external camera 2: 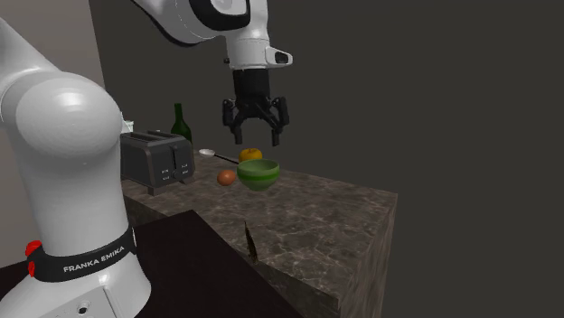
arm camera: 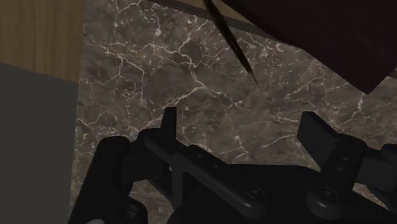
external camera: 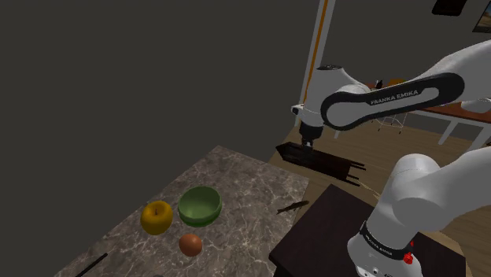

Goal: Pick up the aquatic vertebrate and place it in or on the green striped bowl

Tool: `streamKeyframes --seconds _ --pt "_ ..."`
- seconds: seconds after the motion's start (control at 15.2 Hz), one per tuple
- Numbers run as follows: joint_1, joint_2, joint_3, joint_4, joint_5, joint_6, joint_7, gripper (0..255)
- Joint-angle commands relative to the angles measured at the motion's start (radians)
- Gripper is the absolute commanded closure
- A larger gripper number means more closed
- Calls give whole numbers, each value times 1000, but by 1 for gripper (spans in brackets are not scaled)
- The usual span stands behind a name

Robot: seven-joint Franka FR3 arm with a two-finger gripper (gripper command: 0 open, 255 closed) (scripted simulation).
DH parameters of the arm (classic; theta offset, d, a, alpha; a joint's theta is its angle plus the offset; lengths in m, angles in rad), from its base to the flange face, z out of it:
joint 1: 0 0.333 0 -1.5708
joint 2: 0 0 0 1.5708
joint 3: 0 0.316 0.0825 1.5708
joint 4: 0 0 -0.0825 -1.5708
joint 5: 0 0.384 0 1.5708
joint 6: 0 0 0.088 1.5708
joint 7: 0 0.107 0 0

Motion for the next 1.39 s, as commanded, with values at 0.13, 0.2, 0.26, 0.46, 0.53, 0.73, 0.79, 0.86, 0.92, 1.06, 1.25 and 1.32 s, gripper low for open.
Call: streamKeyframes --seconds 0.13,0.2,0.26,0.46,0.53,0.73,0.79,0.86,0.92,1.06,1.25,1.32 --pt "36 85 -39 -82 -38 159 -123 0" --pt "44 112 -50 -101 -49 202 -154 0" --pt "51 142 -61 -119 -60 247 -184 0" --pt "71 251 -94 -163 -97 391 -274 0" --pt "77 294 -105 -174 -110 443 -304 0" --pt "95 444 -135 -196 -147 607 -393 0" --pt "100 501 -144 -199 -159 664 -422 0" --pt "105 560 -151 -200 -170 722 -451 0" --pt "111 622 -158 -198 -181 780 -480 0" --pt "113 688 -161 -193 -185 839 -496 0" --pt "112 772 -156 -182 -175 912 -499 0" --pt "111 800 -152 -177 -170 935 -501 0"
